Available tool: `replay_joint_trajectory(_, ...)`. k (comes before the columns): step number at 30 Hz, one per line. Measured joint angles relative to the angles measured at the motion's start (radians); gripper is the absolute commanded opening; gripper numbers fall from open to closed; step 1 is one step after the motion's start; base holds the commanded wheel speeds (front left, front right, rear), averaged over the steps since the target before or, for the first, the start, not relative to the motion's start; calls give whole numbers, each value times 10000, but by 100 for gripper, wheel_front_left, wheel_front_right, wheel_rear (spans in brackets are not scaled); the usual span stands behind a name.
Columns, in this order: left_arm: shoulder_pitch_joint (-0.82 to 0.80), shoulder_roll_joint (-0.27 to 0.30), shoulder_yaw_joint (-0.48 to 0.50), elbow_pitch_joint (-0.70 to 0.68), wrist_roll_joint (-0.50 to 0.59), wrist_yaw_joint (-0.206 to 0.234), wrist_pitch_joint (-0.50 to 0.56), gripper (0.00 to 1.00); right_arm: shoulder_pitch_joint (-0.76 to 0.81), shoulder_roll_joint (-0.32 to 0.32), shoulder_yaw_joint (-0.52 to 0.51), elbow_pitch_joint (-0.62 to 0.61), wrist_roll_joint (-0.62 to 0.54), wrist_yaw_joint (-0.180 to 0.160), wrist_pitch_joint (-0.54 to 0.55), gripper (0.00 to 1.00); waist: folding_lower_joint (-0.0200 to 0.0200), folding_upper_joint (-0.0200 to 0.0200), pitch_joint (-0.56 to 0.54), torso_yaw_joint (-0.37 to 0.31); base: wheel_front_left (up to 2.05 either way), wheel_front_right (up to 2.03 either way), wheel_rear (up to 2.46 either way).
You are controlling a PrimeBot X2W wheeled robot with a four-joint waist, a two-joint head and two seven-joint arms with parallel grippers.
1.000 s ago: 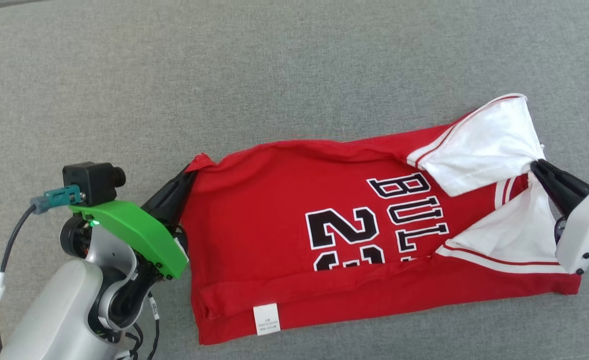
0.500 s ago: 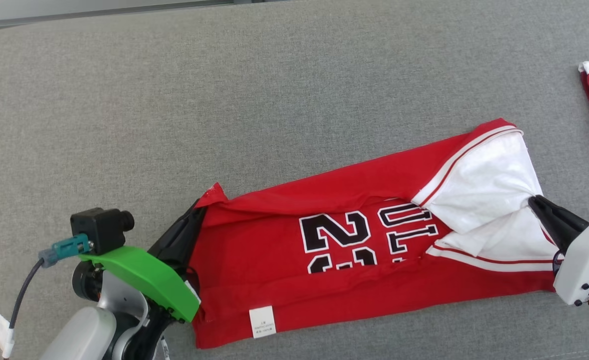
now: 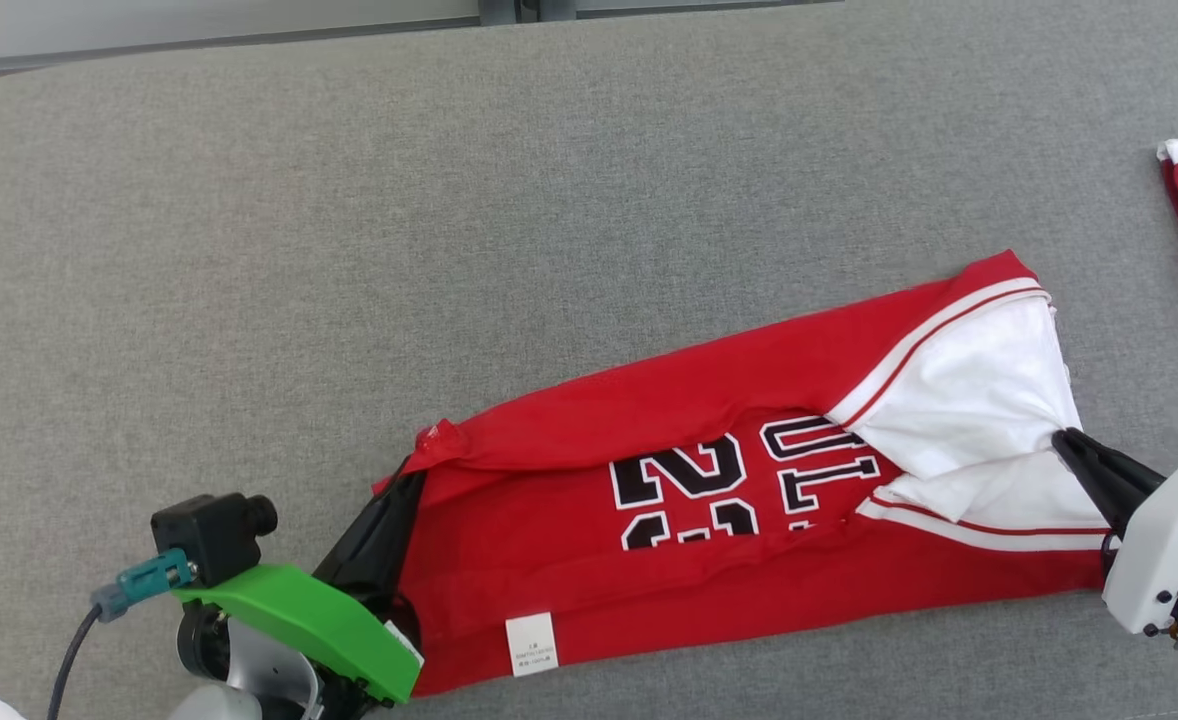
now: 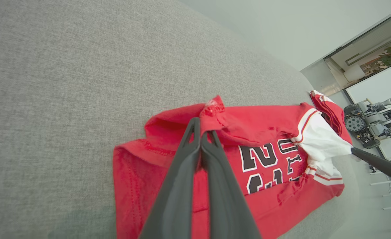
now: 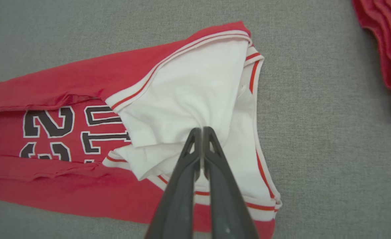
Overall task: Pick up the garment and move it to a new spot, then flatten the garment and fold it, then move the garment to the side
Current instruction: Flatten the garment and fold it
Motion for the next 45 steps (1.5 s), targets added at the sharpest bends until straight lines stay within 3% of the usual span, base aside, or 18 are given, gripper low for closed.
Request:
replay_joint_trajectory(19,779,-222,418,508,-326,416,-610,0,529,236,36,121,428,0,-161,0,0,0,-517,-266,0,0,0)
replay_joint_trajectory(20,791,-244,397,612,-328,416,-610,9,534,259,73,186,410,0,-190,0,0,0,-516,-280,0,0,0)
replay_joint_trajectory(21,826,-265,376,736,-326,416,-614,43,530,282,96,284,297,0,-288,43,0,0,-513,-298,0,0,0)
replay_joint_trajectory(22,863,-280,364,899,-314,422,-644,90,498,295,144,389,178,-2,-355,100,0,0,-512,-316,0,0,0)
replay_joint_trajectory(23,881,-284,337,1051,-305,437,-652,100,466,305,203,489,128,-2,-351,100,0,0,-513,-332,0,0,0)
replay_joint_trajectory(27,1174,-330,211,1603,-142,537,-886,100,449,253,286,711,-67,0,-336,100,0,0,-572,-381,0,0,0)
replay_joint_trajectory(31,1476,-437,662,1651,161,681,-2194,100,423,119,-178,510,-155,0,-362,100,0,0,-644,-400,0,0,0)
replay_joint_trajectory(35,1794,-552,1509,1436,1528,1041,-3007,100,-80,148,-449,541,-527,-2,-150,100,0,0,-534,-441,0,0,0)
replay_joint_trajectory(37,1854,-924,2130,1141,2531,1024,-3018,100,-370,228,-339,853,-738,-2,40,100,0,0,-438,-434,0,0,0)
replay_joint_trajectory(42,2121,-2497,3425,945,3956,176,-3035,100,-1239,278,117,2142,-1440,-2,213,100,0,0,-181,-281,0,0,0)
replay_joint_trajectory(45,2109,-3018,3816,1034,4512,-485,-3035,100,-1629,219,253,2976,-1860,0,163,100,0,0,-68,-123,0,0,0)
